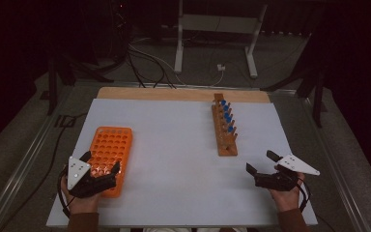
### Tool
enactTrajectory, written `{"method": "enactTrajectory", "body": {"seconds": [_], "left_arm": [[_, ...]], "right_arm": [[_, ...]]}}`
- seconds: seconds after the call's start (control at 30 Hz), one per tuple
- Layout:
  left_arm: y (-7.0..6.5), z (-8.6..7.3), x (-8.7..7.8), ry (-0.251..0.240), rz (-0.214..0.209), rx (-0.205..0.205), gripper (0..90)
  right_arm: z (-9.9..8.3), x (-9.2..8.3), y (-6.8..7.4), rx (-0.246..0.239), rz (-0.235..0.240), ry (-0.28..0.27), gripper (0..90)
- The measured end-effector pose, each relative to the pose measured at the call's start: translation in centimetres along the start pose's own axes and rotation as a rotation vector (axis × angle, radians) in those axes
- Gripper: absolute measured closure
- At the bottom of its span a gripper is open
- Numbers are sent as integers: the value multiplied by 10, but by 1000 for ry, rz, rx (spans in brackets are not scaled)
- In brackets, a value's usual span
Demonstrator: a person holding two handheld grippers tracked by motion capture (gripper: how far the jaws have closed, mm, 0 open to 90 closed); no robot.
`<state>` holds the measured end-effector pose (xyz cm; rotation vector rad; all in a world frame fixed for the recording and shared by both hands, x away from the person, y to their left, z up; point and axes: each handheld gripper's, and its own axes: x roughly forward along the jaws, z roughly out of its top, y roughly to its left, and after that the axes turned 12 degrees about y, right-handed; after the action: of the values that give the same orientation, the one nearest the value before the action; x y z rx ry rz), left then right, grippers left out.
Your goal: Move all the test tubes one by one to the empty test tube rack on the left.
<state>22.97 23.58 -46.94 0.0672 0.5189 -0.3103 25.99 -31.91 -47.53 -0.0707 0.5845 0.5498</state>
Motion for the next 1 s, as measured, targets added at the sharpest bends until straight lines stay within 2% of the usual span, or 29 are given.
{"method": "enactTrajectory", "body": {"seconds": [0.23,0.5,0.57,0.63,0.73,0.83,0.9,1.0], "left_arm": [[1,-1,-5,-23,36,-17,12],[1,-2,-4,-15,38,-26,12],[0,-3,-3,-9,44,-17,12],[-1,-3,-4,-14,37,-22,12],[-2,-5,-6,-31,27,-15,12],[-2,-6,-6,-31,25,-17,12],[-1,-7,-5,-33,25,-26,12],[1,-7,-5,-32,13,-47,12]], "right_arm": [[1,-3,-2,8,-7,-9,22],[8,-3,-1,14,-8,0,22],[13,-1,0,-2,16,5,22],[16,0,1,-12,14,5,22],[27,3,1,-10,36,3,23],[39,6,4,-36,43,9,27],[46,9,5,-54,46,13,48],[55,15,3,-57,60,12,76]]}}
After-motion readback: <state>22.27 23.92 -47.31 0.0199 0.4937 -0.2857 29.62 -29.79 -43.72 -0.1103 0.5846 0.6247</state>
